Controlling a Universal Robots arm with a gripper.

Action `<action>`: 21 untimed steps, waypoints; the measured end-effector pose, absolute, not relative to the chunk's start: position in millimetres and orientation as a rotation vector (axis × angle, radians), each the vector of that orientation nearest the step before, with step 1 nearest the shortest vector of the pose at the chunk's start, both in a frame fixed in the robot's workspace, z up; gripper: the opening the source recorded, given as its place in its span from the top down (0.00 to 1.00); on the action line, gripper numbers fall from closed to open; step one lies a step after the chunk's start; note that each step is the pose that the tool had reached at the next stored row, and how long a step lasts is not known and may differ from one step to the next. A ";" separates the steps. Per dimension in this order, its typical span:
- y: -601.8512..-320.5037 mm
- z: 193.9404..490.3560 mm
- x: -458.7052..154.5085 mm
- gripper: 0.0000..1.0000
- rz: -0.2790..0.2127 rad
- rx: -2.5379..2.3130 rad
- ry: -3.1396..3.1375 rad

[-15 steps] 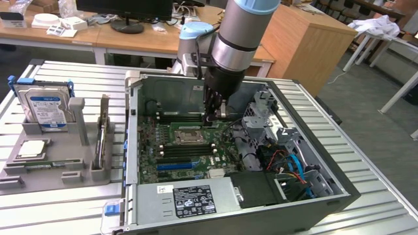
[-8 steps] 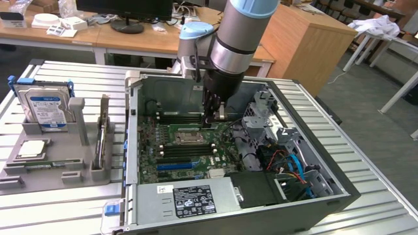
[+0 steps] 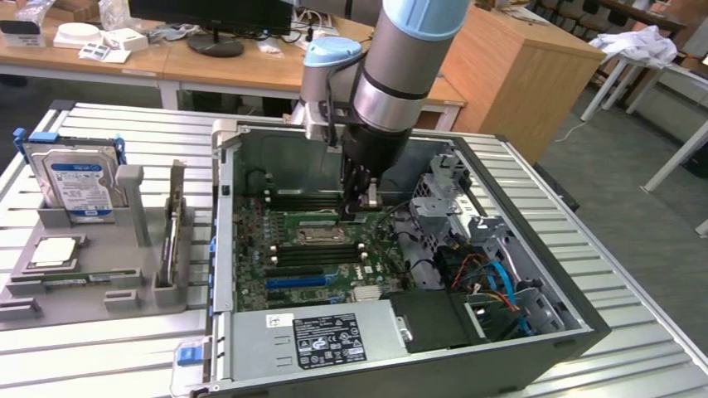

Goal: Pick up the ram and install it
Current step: 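Insert the ram into the slot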

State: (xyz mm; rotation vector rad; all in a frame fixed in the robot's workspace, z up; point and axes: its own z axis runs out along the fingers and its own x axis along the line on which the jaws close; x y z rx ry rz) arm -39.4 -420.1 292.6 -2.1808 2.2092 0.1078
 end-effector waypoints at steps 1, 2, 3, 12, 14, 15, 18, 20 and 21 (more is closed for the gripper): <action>-420.2 291.6 -39.6 0.88 0.108 -2.181 2.209; -420.2 290.7 -39.7 0.88 0.108 -2.181 2.209; -420.1 289.8 -39.9 0.88 0.108 -2.181 2.209; -420.2 279.9 -41.2 0.88 0.108 -2.181 2.209; -420.2 278.1 -41.5 0.88 0.108 -2.181 2.209; -420.2 277.3 -41.6 0.88 0.108 -2.181 2.209; -420.2 275.0 -41.9 0.88 0.108 -2.181 2.209; -420.2 273.5 -42.1 0.88 0.108 -2.181 2.209; -420.3 272.7 -42.1 0.88 0.108 -2.181 2.209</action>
